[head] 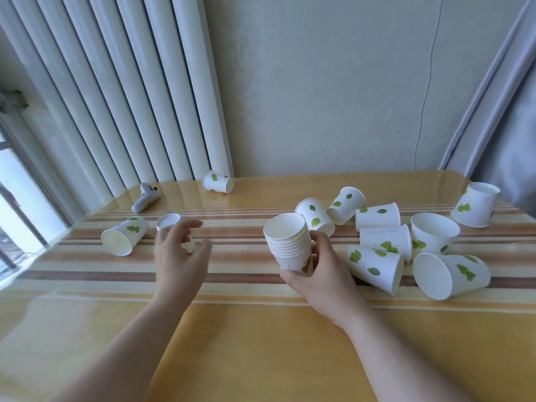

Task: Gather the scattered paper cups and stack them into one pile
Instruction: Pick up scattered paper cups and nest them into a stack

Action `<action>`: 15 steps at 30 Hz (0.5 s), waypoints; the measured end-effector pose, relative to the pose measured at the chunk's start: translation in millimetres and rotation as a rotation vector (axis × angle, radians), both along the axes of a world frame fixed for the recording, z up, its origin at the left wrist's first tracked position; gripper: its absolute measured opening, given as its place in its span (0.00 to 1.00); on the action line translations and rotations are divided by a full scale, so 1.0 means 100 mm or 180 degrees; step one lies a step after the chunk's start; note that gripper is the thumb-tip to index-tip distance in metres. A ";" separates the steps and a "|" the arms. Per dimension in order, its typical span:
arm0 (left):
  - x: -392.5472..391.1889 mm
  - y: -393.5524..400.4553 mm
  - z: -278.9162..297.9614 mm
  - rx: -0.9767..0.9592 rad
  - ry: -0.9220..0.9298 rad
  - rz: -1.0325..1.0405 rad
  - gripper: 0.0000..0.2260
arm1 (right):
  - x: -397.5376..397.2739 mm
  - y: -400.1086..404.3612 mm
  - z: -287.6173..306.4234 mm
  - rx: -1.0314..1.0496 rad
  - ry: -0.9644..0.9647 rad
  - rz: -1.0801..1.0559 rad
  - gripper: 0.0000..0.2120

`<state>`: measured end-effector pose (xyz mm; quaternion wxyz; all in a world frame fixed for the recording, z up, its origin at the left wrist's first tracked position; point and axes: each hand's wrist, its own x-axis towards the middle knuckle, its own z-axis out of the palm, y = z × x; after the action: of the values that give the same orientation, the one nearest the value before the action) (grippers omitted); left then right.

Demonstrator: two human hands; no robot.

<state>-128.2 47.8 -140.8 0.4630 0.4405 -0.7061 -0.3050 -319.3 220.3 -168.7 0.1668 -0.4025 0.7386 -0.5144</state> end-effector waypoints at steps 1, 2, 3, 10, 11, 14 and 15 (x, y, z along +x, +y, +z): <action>0.06 -0.08 0.00 -0.0007 0.0022 0.0226 0.18 | 0.00 0.00 0.00 0.0005 0.0003 0.0005 0.30; 0.12 -0.17 0.01 0.0046 0.0076 0.0401 0.21 | 0.01 0.00 0.00 0.0007 0.0006 0.0003 0.30; 0.16 -0.26 0.02 0.0130 0.0133 0.0493 0.25 | 0.01 0.00 0.00 0.0009 0.0009 -0.0007 0.30; 0.13 -0.62 0.14 0.0429 -0.1432 0.0109 0.35 | 0.00 0.01 -0.01 -0.0003 -0.0012 0.0007 0.31; 0.13 -0.60 0.13 0.0393 -0.1462 0.0115 0.32 | 0.00 0.01 -0.01 0.0004 -0.0012 0.0010 0.31; 0.15 -0.40 0.09 0.0392 -0.0828 0.0112 0.32 | 0.01 0.00 0.01 0.0020 -0.0019 -0.0004 0.31; 0.12 -0.32 0.07 0.0406 -0.0610 -0.0032 0.33 | 0.01 0.00 0.01 0.0026 -0.0030 -0.0009 0.31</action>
<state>-115.9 15.9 -133.8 0.3628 0.4927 -0.7284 -0.3081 -318.3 220.3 -167.5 0.1712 -0.3983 0.7405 -0.5135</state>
